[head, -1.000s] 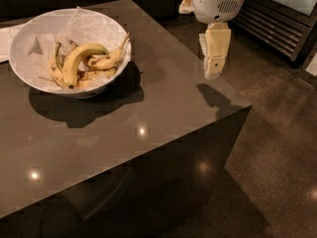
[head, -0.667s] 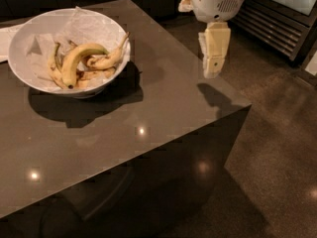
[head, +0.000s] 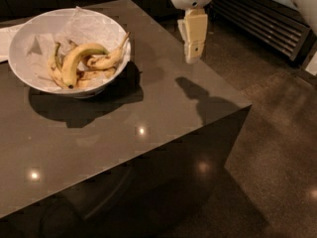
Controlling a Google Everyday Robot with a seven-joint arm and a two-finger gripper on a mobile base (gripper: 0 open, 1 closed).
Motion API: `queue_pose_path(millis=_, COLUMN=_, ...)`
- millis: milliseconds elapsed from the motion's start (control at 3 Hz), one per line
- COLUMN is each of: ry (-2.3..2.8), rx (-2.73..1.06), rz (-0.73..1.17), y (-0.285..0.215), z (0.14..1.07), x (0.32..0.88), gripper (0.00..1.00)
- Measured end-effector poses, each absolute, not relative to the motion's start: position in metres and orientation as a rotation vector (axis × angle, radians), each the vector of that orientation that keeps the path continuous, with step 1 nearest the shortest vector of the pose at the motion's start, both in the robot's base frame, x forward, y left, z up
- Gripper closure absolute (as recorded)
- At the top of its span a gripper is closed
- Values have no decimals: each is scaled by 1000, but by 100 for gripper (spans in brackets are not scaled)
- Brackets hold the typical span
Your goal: Pick banana from white bowl
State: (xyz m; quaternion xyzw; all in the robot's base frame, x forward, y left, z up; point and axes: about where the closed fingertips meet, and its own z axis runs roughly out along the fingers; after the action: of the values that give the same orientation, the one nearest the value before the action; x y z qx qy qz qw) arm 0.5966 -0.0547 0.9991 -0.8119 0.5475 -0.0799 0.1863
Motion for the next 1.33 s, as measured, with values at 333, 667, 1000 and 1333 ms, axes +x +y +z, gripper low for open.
queue_pose_path(millis=333, ry=1399, rx=-2387, rz=-223, y=-16, z=1002, x=617, gripper=0)
queue_pose_path(millis=667, ry=1348, rx=-2387, rz=-163, y=11, z=996, x=634, gripper=0)
queue_pose_path(millis=1000, ry=1341, rx=-2372, rz=-173, y=13, z=997, x=638, gripper=0)
queue_pose_path(millis=1333, ry=1341, rx=-2372, rz=-173, y=13, z=997, x=638, gripper=0)
